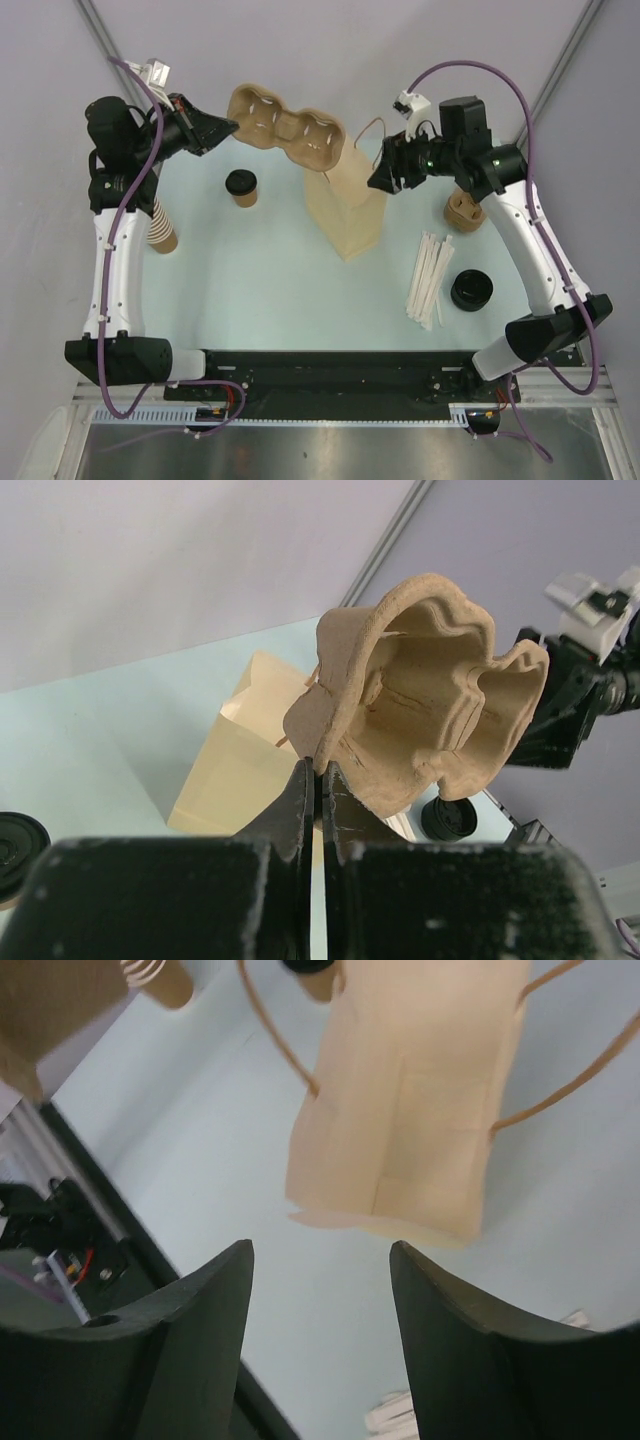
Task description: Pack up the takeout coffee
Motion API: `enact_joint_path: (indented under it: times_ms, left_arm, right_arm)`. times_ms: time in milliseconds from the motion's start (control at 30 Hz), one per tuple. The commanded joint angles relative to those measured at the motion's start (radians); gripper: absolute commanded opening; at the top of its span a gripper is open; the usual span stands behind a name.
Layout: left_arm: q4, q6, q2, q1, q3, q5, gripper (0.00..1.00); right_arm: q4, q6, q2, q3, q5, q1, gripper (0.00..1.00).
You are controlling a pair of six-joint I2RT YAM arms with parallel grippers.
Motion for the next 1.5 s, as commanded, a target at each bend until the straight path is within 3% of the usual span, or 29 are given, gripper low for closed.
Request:
enact_joint_path:
  times_ms: [0, 300, 400, 467, 500, 567, 600, 700, 833, 933, 1200, 1467]
  left_arm:
    - [0.052, -0.013, -0.019, 0.009, 0.025, -0.006, 0.0]
    - [0.06, 0.001, -0.01, 0.011, 0.037, -0.017, 0.0]
    - [0.069, 0.001, -0.016, 0.011, 0.023, -0.022, 0.0]
    - [0.078, 0.001, -0.018, 0.011, 0.016, -0.022, 0.0]
    - [0.08, 0.001, -0.019, 0.012, 0.014, -0.02, 0.0]
    - [0.078, 0.007, -0.021, 0.011, 0.016, -0.02, 0.0]
    - [0.075, 0.008, -0.021, 0.011, 0.016, -0.022, 0.0]
    - [0.076, 0.011, -0.018, 0.011, 0.017, -0.022, 0.0]
    - [0.092, 0.002, -0.022, 0.009, 0.0, -0.026, 0.0]
    - [0.107, -0.006, -0.027, 0.011, -0.016, -0.029, 0.0]
    - [0.107, -0.006, -0.028, 0.012, -0.026, -0.031, 0.0]
    - [0.095, 0.008, -0.025, 0.011, -0.023, -0.022, 0.0]
  right_arm:
    - [0.049, -0.055, 0.059, 0.145, 0.151, -0.036, 0.63]
    - [-0.06, -0.15, 0.327, 0.463, 0.191, -0.041, 0.64]
    - [-0.046, -0.135, 0.362, 0.485, 0.182, -0.048, 0.63]
    - [-0.044, -0.106, 0.382, 0.486, 0.156, -0.061, 0.52]
    - [-0.049, -0.095, 0.387, 0.482, 0.141, -0.067, 0.33]
    - [-0.051, -0.06, 0.376, 0.469, 0.088, -0.081, 0.08]
    - [-0.049, -0.042, 0.367, 0.46, 0.07, -0.085, 0.0]
    - [-0.038, 0.055, 0.3, 0.397, -0.045, -0.111, 0.0]
    - [0.102, 0.236, 0.145, 0.152, -0.258, -0.145, 0.0]
    - [0.175, 0.394, 0.079, 0.026, -0.318, -0.154, 0.0]
    - [0.221, 0.71, -0.022, -0.106, -0.189, -0.148, 0.0]
    - [0.143, 0.713, -0.091, -0.227, -0.176, -0.189, 0.0]
